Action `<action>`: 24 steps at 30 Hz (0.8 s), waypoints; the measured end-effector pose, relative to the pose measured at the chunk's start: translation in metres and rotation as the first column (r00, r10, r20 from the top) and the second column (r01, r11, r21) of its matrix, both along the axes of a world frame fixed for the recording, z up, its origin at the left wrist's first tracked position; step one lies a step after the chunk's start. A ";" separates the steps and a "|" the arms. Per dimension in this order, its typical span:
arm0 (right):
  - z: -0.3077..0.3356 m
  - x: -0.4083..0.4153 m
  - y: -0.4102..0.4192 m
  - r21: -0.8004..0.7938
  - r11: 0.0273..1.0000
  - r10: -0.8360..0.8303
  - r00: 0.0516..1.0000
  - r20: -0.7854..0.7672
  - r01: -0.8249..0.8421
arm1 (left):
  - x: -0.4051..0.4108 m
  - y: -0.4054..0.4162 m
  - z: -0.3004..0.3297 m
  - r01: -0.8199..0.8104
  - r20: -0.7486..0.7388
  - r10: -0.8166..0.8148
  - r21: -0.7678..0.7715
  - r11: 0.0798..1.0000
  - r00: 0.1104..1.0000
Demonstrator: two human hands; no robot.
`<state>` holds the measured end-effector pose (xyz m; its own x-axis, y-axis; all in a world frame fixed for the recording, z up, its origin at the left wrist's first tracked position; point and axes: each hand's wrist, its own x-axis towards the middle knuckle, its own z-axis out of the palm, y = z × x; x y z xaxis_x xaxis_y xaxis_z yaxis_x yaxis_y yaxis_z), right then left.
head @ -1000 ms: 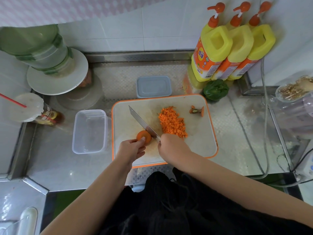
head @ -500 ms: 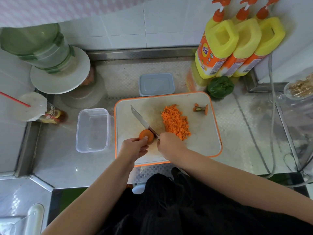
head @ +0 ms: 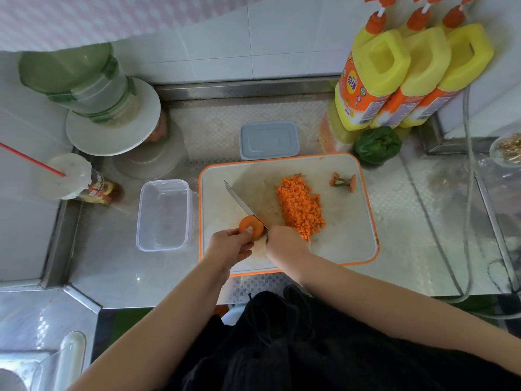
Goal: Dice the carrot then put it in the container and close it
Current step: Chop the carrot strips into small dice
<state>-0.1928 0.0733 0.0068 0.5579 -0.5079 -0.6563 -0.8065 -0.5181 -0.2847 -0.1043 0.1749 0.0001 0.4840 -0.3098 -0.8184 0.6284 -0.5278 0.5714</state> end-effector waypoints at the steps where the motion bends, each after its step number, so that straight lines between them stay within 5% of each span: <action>1: -0.001 -0.001 0.000 -0.002 1.000 -0.002 1.000 0.007 0.002 | 0.000 0.000 0.000 0.011 0.005 -0.011 0.004 1.000 1.000; 8: -0.012 -0.008 -0.014 0.027 1.000 -0.002 0.996 0.093 0.000 | 0.000 0.005 0.002 0.089 0.025 -0.089 0.001 0.996 0.996; 13: 0.000 -0.020 -0.022 -0.263 0.957 0.184 0.961 0.208 -0.127 | 0.006 0.009 0.004 0.218 0.034 -0.220 0.058 0.974 0.975; 15: 0.007 -0.025 -0.025 -0.395 0.913 0.219 0.941 0.259 -0.104 | 0.006 0.009 0.005 0.217 0.213 -0.255 0.187 0.958 0.943; 17: 0.011 -0.029 -0.024 -0.479 0.874 0.256 0.916 0.310 -0.082 | 0.004 0.010 0.010 0.090 0.563 -0.202 0.221 0.971 0.801; 19: 0.007 -0.033 -0.023 -0.527 0.849 0.258 0.888 0.381 -0.020 | 0.001 0.007 0.028 0.080 0.883 -0.143 0.120 0.990 0.447; 21: 0.004 -0.035 -0.023 -0.553 0.833 0.283 0.851 0.442 0.010 | -0.001 -0.007 0.042 0.202 0.964 -0.223 0.192 0.960 0.144; 24: 0.007 -0.034 -0.022 -0.627 0.779 0.342 0.814 0.470 0.035 | -0.002 -0.036 0.046 0.340 0.758 -0.615 0.532 0.776 0.216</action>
<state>-0.2264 0.0510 0.0136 0.8173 -0.5497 0.1726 -0.5088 -0.8291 -0.2316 -0.1066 0.1384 0.0463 0.7485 -0.6546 -0.1058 -0.5665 -0.7143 0.4109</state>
